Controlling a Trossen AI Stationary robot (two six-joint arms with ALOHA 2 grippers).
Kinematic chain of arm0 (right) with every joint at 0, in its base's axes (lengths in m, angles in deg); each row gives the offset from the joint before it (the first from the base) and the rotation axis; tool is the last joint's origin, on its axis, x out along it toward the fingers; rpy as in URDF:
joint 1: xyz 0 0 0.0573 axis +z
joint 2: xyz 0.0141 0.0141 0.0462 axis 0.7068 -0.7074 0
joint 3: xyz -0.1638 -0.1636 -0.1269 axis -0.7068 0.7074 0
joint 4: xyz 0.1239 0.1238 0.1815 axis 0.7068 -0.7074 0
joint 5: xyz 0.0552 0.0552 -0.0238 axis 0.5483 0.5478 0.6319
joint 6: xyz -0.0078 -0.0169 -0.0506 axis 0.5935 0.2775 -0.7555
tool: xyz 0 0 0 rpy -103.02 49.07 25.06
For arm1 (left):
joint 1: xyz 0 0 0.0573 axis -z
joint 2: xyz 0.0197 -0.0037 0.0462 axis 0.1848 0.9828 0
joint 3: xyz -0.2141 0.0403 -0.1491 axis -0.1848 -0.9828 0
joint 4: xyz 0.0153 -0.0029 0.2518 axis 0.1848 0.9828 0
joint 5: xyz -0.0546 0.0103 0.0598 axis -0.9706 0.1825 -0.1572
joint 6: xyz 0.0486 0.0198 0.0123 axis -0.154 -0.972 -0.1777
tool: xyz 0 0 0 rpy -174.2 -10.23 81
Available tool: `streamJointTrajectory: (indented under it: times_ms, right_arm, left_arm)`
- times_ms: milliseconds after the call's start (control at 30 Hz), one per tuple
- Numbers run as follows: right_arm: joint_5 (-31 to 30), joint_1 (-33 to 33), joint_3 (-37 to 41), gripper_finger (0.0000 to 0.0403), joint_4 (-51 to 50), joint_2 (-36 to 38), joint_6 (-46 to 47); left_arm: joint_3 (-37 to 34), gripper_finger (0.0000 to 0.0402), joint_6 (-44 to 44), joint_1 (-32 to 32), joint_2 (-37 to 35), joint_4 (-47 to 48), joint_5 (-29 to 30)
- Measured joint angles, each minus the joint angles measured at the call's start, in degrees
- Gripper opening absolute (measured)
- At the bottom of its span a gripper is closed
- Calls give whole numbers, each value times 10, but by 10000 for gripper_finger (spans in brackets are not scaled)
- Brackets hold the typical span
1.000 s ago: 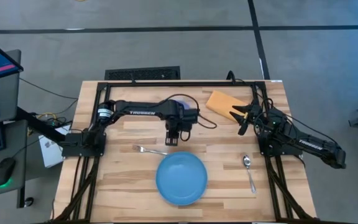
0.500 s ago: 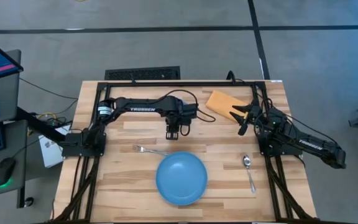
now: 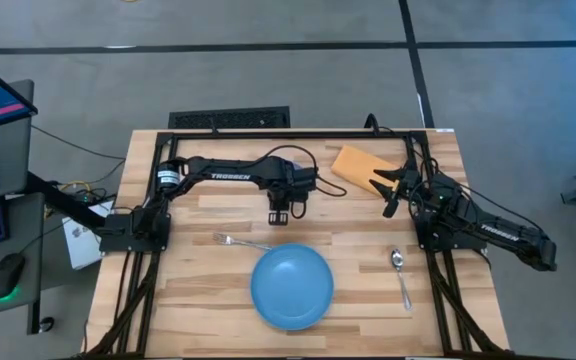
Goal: Set table place
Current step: Put the purple bowl into the blue plate
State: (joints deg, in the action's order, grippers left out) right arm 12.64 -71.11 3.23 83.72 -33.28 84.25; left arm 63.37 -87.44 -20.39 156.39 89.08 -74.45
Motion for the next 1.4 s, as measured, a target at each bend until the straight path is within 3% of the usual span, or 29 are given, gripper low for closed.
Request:
streamJointTrajectory:
  times_ms: [200, 467, 633, 967, 1400]
  right_arm:
    - [0, 0, 0, 185, 0, 0, 0]
    - [0, 0, 0, 185, 0, 0, -1]
    - [0, 0, 0, 185, 0, 0, -30]
    - [0, 0, 0, 185, 0, 0, -31]
    - [0, 0, 0, 185, 0, 0, -31]
  left_arm:
    - [0, 7, 1, 0, 0, -5, 2]
    - [0, 3, 23, 4, 0, -3, 14]
    - [22, 2, 56, 18, 0, 52, 25]
    - [85, 1, 120, 107, -1, 151, 94]
    - [130, 0, 200, 226, -1, 135, 61]
